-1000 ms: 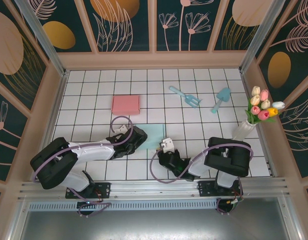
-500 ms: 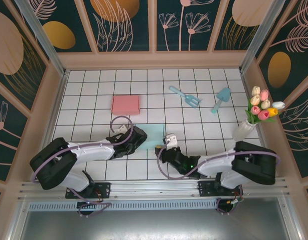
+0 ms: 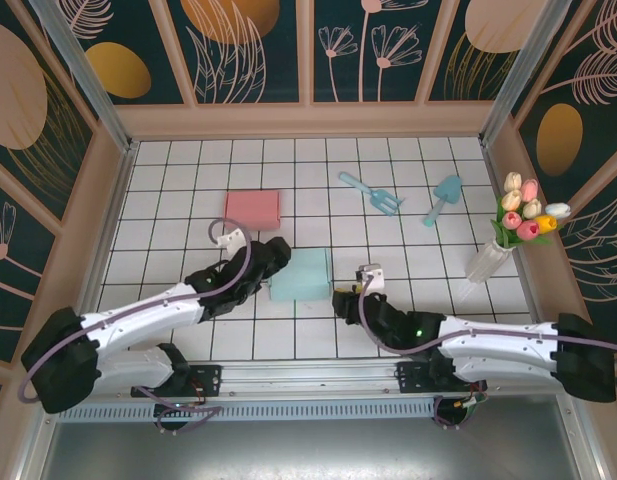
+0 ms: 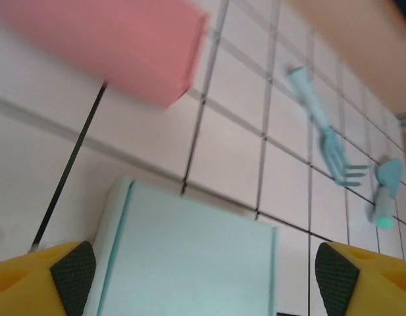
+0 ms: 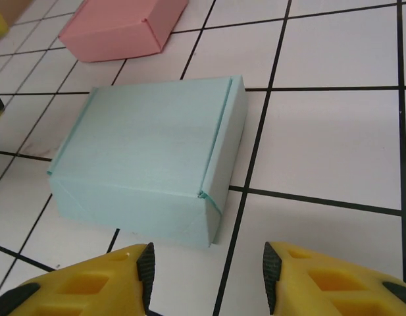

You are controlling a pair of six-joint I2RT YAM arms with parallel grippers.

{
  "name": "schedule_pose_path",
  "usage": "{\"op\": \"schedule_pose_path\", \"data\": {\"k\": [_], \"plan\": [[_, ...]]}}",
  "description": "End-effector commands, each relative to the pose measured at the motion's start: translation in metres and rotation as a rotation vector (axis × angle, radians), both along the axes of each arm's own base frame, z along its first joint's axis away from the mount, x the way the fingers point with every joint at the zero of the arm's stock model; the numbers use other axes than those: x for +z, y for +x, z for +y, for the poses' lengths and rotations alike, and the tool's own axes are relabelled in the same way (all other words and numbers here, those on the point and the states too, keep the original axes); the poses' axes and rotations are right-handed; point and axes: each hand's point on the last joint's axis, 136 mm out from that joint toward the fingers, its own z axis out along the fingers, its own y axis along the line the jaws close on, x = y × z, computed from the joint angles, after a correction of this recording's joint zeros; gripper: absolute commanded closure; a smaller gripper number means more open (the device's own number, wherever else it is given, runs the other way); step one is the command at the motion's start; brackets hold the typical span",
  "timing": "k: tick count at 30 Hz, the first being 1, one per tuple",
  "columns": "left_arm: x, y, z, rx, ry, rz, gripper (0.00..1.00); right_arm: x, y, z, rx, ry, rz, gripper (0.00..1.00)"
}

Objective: Fold the paper box

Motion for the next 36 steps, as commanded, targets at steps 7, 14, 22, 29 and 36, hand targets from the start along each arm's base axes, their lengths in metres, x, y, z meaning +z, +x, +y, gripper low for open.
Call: {"op": "schedule_pose_path", "data": {"k": [7, 14, 22, 29, 36], "plan": [[0.025, 0.035, -0.035, -0.432, 0.230, -0.250, 0.16, -0.014, -0.014, -0.013, 0.022, 0.055, 0.072, 0.52], [-0.028, 0.070, -0.051, -0.521, 0.202, -0.091, 0.28, -0.022, -0.020, -0.003, 0.058, 0.101, 0.113, 0.52], [-0.067, 0.080, -0.061, -0.570, 0.149, 0.009, 0.32, -0.039, -0.023, 0.001, 0.074, 0.062, 0.146, 0.52], [-0.084, 0.076, -0.056, -0.562, 0.163, 0.042, 0.31, -0.047, -0.024, 0.005, 0.085, 0.042, 0.161, 0.53], [-0.094, 0.071, -0.049, -0.551, 0.187, 0.065, 0.30, -0.053, -0.028, 0.019, 0.119, 0.063, 0.190, 0.53]]}}
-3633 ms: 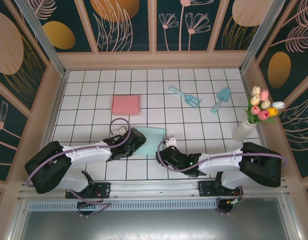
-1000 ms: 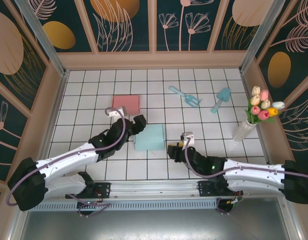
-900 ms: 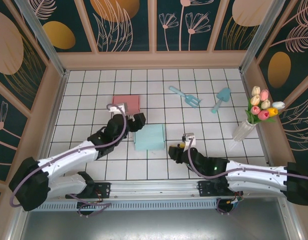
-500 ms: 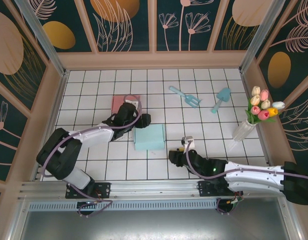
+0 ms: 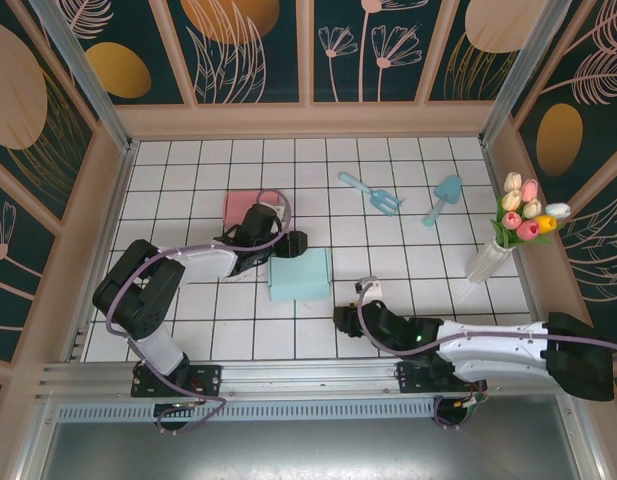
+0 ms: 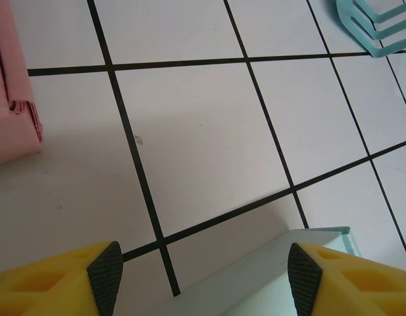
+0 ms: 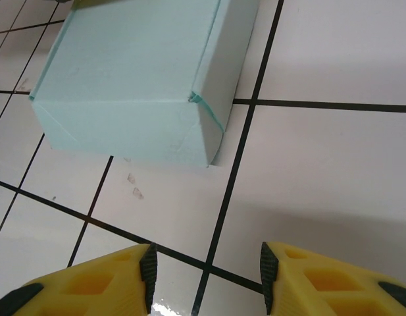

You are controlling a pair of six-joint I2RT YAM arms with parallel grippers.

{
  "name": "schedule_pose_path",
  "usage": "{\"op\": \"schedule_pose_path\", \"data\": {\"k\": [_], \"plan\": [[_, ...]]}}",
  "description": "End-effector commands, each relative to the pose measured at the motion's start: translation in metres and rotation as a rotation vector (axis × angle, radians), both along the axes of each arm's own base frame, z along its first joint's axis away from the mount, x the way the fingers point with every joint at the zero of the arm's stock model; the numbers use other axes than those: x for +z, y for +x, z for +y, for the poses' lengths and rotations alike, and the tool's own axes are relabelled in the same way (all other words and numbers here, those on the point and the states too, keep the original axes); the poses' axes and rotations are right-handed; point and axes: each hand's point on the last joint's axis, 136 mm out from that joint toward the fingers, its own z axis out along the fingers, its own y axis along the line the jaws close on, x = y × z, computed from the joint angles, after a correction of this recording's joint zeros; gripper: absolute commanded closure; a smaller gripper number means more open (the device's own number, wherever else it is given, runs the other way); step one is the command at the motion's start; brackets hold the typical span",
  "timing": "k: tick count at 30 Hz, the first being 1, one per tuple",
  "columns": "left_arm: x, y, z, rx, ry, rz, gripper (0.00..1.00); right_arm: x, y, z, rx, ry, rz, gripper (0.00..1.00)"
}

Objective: Fold the paper box

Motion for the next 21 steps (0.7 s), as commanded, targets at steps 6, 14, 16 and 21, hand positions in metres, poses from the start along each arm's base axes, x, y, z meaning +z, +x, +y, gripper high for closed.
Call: {"op": "schedule_pose_path", "data": {"k": [6, 14, 16, 21], "plan": [[-0.008, -0.011, 0.006, 0.009, -0.037, 0.012, 0.31, -0.007, 0.004, 0.029, 0.036, -0.004, 0.017, 0.53], [-0.004, -0.026, 0.016, 0.048, -0.085, 0.032, 0.31, -0.014, 0.026, 0.055, 0.059, -0.087, 0.010, 0.53], [-0.002, -0.031, 0.018, 0.055, -0.112, 0.034, 0.31, -0.017, 0.033, 0.058, 0.058, -0.092, 0.017, 0.53], [0.004, -0.047, 0.024, 0.074, -0.183, 0.040, 0.32, -0.025, 0.052, 0.061, 0.046, -0.098, 0.034, 0.53]]}}
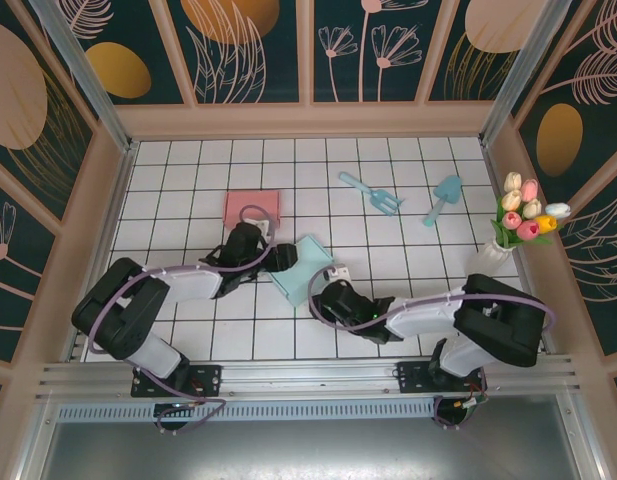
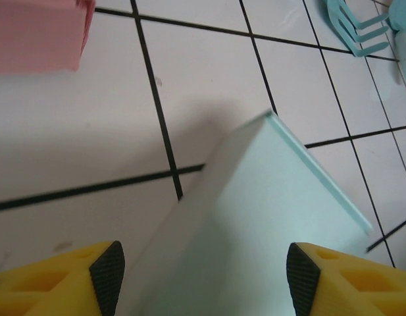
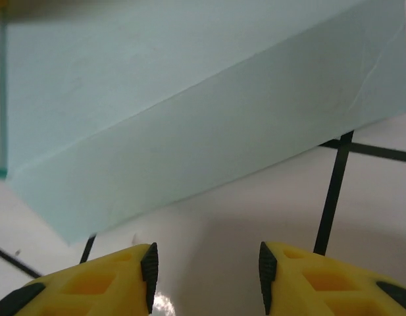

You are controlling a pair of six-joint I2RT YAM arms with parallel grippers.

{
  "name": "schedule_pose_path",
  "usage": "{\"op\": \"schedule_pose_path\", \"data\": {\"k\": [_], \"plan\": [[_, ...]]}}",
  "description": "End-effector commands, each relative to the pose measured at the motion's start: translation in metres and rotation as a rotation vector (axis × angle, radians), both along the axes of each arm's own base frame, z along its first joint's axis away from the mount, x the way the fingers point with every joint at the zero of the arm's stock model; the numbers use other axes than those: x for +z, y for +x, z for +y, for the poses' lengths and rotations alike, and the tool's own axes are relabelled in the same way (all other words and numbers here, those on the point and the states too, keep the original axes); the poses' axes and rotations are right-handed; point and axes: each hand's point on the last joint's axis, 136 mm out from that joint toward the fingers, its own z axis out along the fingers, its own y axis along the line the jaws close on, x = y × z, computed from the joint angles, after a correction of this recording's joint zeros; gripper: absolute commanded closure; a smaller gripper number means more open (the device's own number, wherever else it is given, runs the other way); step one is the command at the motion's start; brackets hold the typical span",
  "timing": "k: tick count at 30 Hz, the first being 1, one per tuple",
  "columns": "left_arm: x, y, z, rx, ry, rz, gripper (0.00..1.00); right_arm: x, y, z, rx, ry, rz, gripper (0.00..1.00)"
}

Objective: Fold the paper box

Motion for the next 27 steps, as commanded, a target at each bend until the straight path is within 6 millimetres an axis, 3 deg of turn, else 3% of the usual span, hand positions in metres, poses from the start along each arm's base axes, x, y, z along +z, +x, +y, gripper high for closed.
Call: {"op": "schedule_pose_path", "data": {"k": [1, 9, 13, 17, 21, 27], "plan": [[0.006, -0.011, 0.001, 0.012, -0.079, 0.026, 0.32, 0.005, 0.013, 0.011, 0.022, 0.032, -0.008, 0.53], [-0.002, -0.039, 0.000, 0.003, -0.180, 0.079, 0.33, 0.007, 0.044, 0.000, -0.021, 0.027, -0.016, 0.53], [0.003, -0.054, -0.012, -0.026, -0.248, 0.088, 0.33, 0.005, 0.058, -0.012, -0.049, 0.015, -0.008, 0.54], [0.016, -0.062, -0.022, -0.048, -0.295, 0.071, 0.33, 0.008, 0.059, -0.022, -0.066, 0.024, 0.001, 0.54], [0.034, -0.058, -0.019, -0.034, -0.296, 0.016, 0.31, 0.014, 0.051, -0.033, -0.079, 0.032, 0.016, 0.54], [0.056, -0.035, 0.002, 0.032, -0.268, -0.067, 0.27, 0.031, 0.034, -0.056, -0.110, 0.060, 0.020, 0.56]]}}
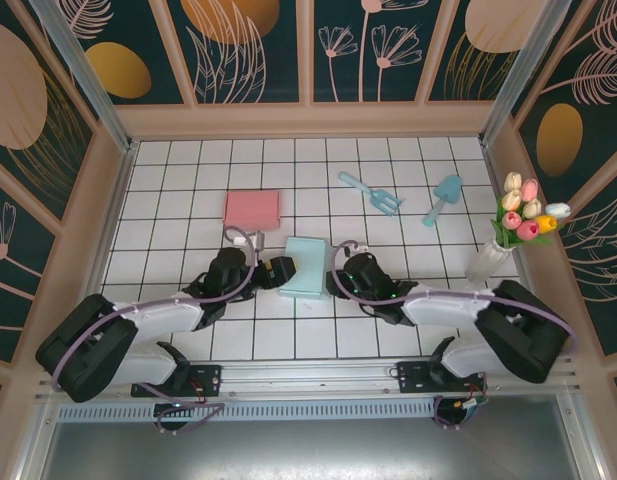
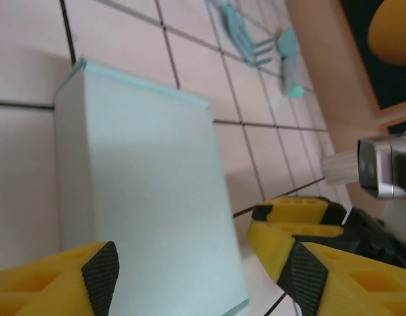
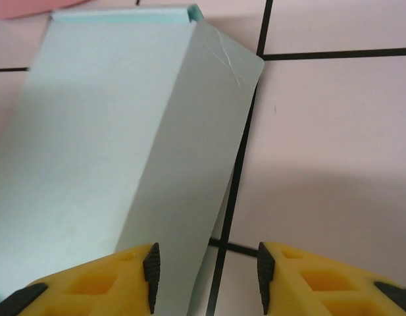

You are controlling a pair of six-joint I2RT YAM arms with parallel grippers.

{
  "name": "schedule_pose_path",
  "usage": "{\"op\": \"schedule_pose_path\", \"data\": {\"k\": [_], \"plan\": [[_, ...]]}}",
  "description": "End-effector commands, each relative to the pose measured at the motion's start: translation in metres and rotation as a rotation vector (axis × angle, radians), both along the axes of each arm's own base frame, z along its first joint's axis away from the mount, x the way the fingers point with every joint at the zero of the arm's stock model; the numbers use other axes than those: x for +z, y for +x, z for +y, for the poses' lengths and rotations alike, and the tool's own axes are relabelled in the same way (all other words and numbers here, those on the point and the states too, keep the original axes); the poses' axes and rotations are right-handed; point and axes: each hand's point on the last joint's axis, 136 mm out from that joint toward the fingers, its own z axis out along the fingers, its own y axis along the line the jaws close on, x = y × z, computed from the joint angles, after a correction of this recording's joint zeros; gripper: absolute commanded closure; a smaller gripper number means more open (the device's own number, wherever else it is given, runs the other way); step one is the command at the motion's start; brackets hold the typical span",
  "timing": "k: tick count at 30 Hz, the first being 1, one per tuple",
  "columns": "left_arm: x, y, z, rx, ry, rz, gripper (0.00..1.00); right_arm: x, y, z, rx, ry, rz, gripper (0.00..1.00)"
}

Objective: Fold the paper box

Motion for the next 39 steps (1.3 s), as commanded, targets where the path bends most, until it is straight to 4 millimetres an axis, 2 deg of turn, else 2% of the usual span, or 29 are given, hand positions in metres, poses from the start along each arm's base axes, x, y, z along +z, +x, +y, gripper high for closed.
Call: {"op": "schedule_pose_path", "data": {"k": [1, 3, 6, 8, 9, 15, 20, 23, 24, 27, 28, 33, 39], "plan": [[0.009, 0.019, 0.011, 0.042, 0.021, -0.030, 0.27, 0.003, -0.012, -0.019, -0.031, 0.006, 0.030, 0.57], [0.006, 0.029, 0.013, 0.048, 0.035, -0.025, 0.27, 0.009, -0.012, -0.028, -0.055, 0.030, 0.025, 0.63], [-0.003, 0.043, 0.005, 0.030, 0.057, -0.006, 0.28, 0.016, -0.009, -0.037, -0.082, 0.093, 0.028, 0.78], [-0.012, 0.052, -0.004, 0.013, 0.057, 0.013, 0.28, 0.019, -0.006, -0.038, -0.074, 0.148, 0.039, 0.90], [-0.015, 0.054, -0.008, 0.000, 0.052, 0.023, 0.29, 0.020, -0.006, -0.037, -0.061, 0.169, 0.048, 1.00], [-0.033, 0.070, -0.018, 0.005, 0.064, 0.053, 0.30, 0.012, 0.017, -0.030, -0.031, 0.109, 0.078, 1.00], [-0.044, 0.081, -0.016, 0.028, 0.124, 0.055, 0.30, 0.001, 0.044, -0.012, 0.028, 0.076, 0.129, 1.00], [-0.040, 0.086, -0.017, 0.028, 0.146, 0.040, 0.30, -0.007, 0.058, -0.006, 0.064, 0.079, 0.170, 1.00], [-0.049, 0.087, -0.017, 0.025, 0.166, 0.054, 0.30, -0.009, 0.063, -0.005, 0.072, 0.080, 0.181, 1.00], [-0.054, 0.092, -0.016, 0.032, 0.208, 0.056, 0.30, -0.016, 0.068, 0.005, 0.120, 0.077, 0.213, 1.00], [-0.055, 0.094, -0.016, 0.034, 0.216, 0.054, 0.30, -0.018, 0.076, 0.000, 0.112, 0.079, 0.222, 1.00], [-0.059, 0.098, -0.020, 0.020, 0.230, 0.059, 0.30, -0.033, 0.083, 0.006, 0.137, 0.075, 0.259, 1.00], [-0.068, 0.100, -0.034, -0.027, 0.187, 0.085, 0.33, -0.048, 0.087, 0.010, 0.171, 0.091, 0.301, 1.00]]}}
